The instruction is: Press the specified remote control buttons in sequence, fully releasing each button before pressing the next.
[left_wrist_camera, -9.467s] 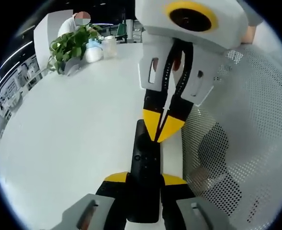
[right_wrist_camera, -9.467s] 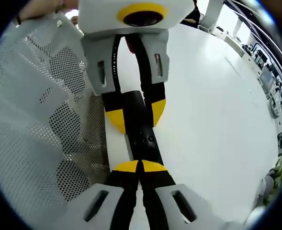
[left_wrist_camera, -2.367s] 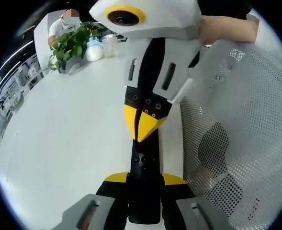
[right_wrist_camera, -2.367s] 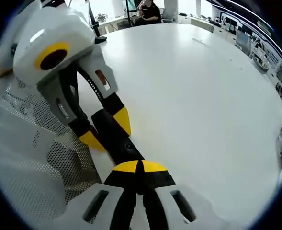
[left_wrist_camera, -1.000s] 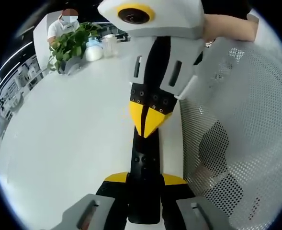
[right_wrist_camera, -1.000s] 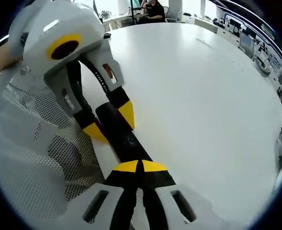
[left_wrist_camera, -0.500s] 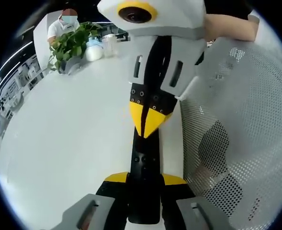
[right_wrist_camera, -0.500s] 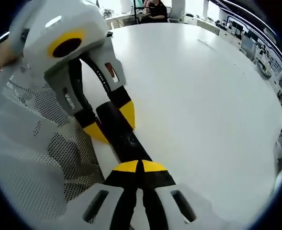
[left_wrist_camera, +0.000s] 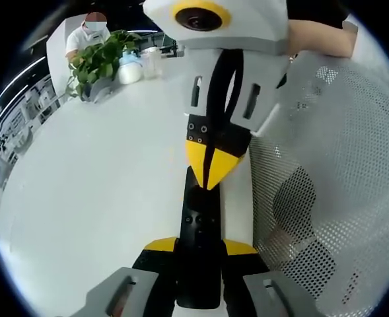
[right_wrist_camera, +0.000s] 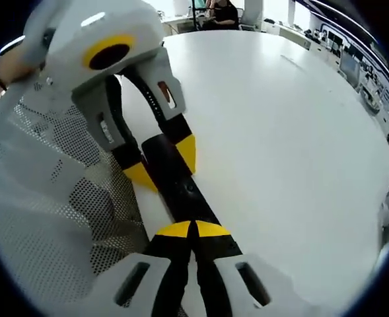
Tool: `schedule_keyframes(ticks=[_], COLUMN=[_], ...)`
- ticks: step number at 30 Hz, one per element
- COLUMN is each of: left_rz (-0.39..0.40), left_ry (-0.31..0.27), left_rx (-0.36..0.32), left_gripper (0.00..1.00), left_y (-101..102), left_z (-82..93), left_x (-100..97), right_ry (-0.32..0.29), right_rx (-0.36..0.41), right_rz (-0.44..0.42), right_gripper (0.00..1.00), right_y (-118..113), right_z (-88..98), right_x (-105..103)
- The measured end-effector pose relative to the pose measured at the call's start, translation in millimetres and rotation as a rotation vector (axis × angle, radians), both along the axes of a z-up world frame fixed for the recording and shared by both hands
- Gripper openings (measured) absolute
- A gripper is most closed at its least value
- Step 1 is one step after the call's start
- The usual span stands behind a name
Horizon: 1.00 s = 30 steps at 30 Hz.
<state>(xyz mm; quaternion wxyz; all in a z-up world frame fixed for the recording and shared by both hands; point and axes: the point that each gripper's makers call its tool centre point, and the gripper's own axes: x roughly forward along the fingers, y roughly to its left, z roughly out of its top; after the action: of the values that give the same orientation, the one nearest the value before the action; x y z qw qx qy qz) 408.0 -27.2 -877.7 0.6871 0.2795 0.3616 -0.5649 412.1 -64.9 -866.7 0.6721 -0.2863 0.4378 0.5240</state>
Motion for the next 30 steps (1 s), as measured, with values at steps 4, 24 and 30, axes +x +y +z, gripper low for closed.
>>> schedule_keyframes(ticks=[4, 24, 30], left_rz=[-0.002, 0.002, -0.002], left_ry=[-0.001, 0.000, -0.001], left_rx=[-0.003, -0.007, -0.007], left_gripper=[0.24, 0.24, 0.24], left_y=[0.3, 0.2, 0.3], left_z=[0.4, 0.1, 0.0], left_x=[-0.6, -0.5, -0.5], right_ry=[-0.044, -0.029, -0.054], right_rx=[-0.033, -0.007, -0.004], right_rz=[0.053, 0.039, 0.059], right_gripper=[0.00, 0.00, 0.00], right_y=[1.1, 4.2, 8.6], right_z=[-0.1, -0.2, 0.0], right_x=[-1.5, 0.0, 1.3])
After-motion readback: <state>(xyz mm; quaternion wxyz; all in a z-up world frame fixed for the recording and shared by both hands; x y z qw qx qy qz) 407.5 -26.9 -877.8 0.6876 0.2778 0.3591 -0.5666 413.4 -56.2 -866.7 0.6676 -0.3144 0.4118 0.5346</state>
